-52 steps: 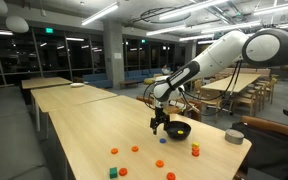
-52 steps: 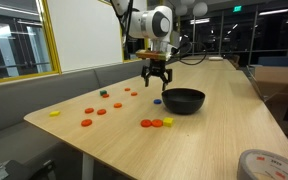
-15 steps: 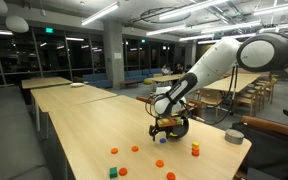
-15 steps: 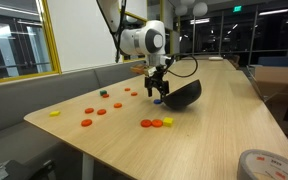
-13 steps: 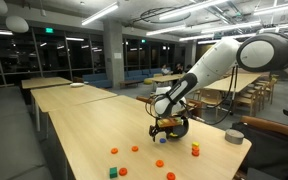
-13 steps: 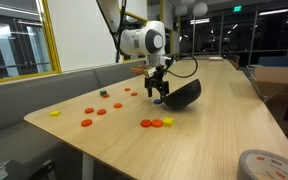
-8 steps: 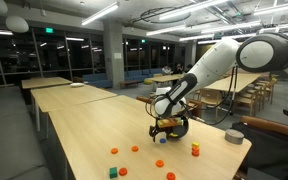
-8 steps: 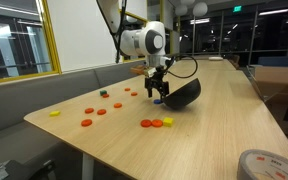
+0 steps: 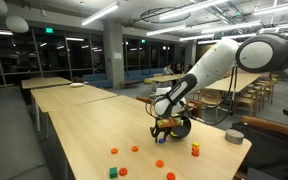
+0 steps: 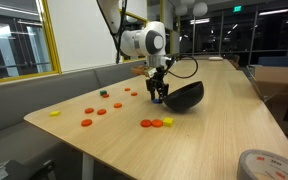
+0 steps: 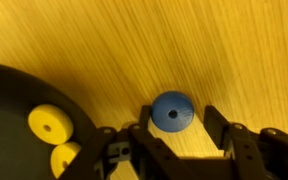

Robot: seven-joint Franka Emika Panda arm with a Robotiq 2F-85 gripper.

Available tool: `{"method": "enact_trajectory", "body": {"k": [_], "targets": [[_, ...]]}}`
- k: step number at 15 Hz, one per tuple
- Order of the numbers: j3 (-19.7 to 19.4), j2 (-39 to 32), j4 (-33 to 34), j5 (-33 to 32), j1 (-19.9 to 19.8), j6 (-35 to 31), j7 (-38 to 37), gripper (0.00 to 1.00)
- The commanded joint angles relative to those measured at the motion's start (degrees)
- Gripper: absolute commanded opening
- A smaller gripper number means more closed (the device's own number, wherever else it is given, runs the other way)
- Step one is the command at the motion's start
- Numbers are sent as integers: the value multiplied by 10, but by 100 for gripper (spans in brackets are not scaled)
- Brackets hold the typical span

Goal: Put the two yellow, the green and one orange circle into the bowl.

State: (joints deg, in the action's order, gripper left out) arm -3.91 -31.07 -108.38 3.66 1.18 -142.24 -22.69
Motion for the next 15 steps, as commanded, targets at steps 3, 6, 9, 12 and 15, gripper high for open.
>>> {"method": "enact_trajectory", "body": {"k": [3,6,9,12,15], "targets": [[-7,0,-1,6,6,-18,-2,19],[-6,4,-5,7,5,-30,1,19],[-11,12,-13,5,7,-57,-4,19],[-22,21,-23,0,11,-98,-13,19],[-44,34,-39,-9,20,-147,-32,19]]}}
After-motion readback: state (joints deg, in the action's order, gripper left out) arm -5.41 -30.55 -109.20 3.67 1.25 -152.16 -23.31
